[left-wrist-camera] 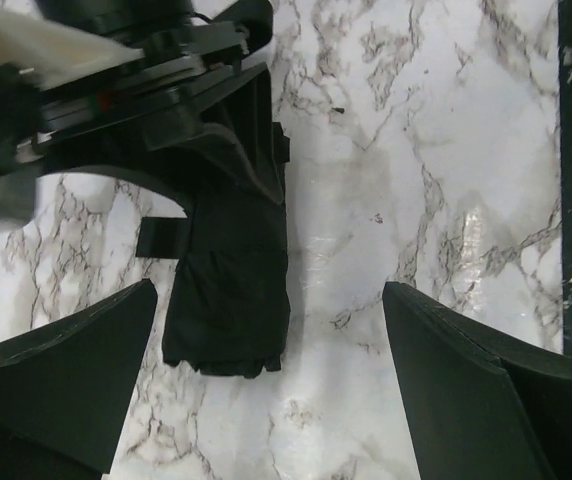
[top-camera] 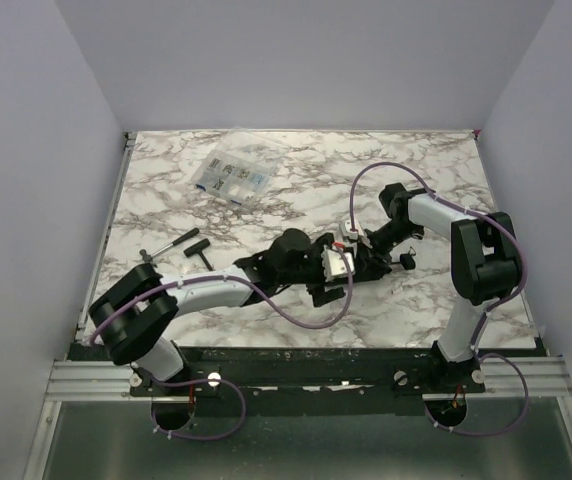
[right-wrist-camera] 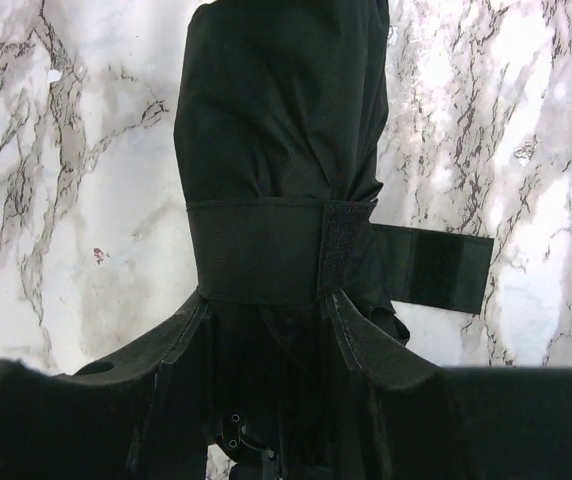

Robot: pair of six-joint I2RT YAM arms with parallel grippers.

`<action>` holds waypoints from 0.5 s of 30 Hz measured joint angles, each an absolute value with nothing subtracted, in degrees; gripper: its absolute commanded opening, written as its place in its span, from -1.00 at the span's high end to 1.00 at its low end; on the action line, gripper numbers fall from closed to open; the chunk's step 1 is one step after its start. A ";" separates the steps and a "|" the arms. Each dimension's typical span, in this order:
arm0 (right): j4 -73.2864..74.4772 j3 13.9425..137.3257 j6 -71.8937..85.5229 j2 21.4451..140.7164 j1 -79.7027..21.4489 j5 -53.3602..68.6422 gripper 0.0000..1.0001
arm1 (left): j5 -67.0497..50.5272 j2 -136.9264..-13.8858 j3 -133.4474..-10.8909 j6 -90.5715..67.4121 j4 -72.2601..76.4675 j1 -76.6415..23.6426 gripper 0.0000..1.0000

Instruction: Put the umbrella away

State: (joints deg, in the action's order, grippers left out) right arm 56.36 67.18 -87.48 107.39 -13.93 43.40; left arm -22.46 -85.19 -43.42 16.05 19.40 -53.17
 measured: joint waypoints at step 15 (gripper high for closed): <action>55.11 66.22 -85.54 106.80 -13.93 43.66 0.93 | -14.06 -100.49 -52.71 30.17 13.65 -57.12 -0.97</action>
State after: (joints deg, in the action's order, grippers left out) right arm 55.11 66.22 -85.54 106.80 -13.93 43.66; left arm -14.06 -100.49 -52.71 30.17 13.65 -57.12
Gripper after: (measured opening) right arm 0.404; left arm 0.983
